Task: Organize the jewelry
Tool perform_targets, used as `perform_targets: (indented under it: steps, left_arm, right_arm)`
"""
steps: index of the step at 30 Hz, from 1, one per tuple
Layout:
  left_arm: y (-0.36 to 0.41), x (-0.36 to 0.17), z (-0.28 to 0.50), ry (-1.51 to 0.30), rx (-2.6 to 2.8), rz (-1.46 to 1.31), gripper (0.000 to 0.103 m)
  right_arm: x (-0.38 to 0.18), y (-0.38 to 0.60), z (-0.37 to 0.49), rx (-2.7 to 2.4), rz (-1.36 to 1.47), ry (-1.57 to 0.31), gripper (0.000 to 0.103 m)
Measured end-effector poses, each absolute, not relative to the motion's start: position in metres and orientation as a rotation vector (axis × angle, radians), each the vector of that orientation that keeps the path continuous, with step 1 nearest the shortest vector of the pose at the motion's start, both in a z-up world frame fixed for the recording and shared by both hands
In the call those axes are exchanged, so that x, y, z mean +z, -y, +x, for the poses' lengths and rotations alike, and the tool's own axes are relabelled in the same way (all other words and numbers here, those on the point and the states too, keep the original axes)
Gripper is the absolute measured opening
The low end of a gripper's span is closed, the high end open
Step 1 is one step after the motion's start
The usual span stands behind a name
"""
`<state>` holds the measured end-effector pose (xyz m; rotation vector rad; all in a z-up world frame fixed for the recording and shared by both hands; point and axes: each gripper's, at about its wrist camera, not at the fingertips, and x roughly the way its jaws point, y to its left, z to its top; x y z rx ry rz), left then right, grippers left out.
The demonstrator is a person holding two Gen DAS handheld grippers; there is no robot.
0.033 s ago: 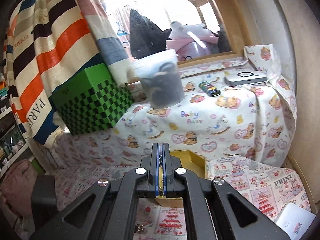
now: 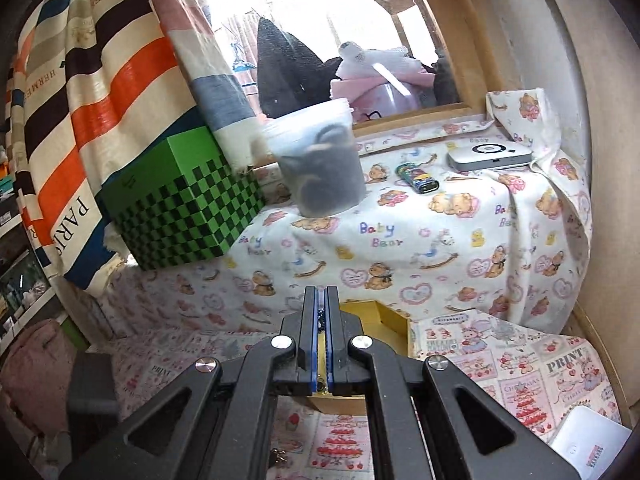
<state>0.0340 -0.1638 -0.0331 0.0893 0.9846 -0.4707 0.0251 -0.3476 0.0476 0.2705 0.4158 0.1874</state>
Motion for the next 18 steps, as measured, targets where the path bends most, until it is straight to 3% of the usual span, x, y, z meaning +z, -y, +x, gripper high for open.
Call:
perform_targets:
  steps: [2,7,18]
  left_arm:
    - [0.167,-0.038,0.037,-1.007,-0.469,0.083,0.010]
    - [0.166,-0.035,0.037,-0.979,-0.456,0.064,0.010]
    - [0.150,0.027,0.044,-0.832,-0.455,0.013,0.010]
  right_arm:
    - [0.047,0.347,0.026,0.181,0.267,-0.420,0.003]
    - [0.044,0.347,0.028,0.176,0.272,-0.429,0.003]
    - [0.038,0.356,0.031,0.210,0.349,-0.397,0.003]
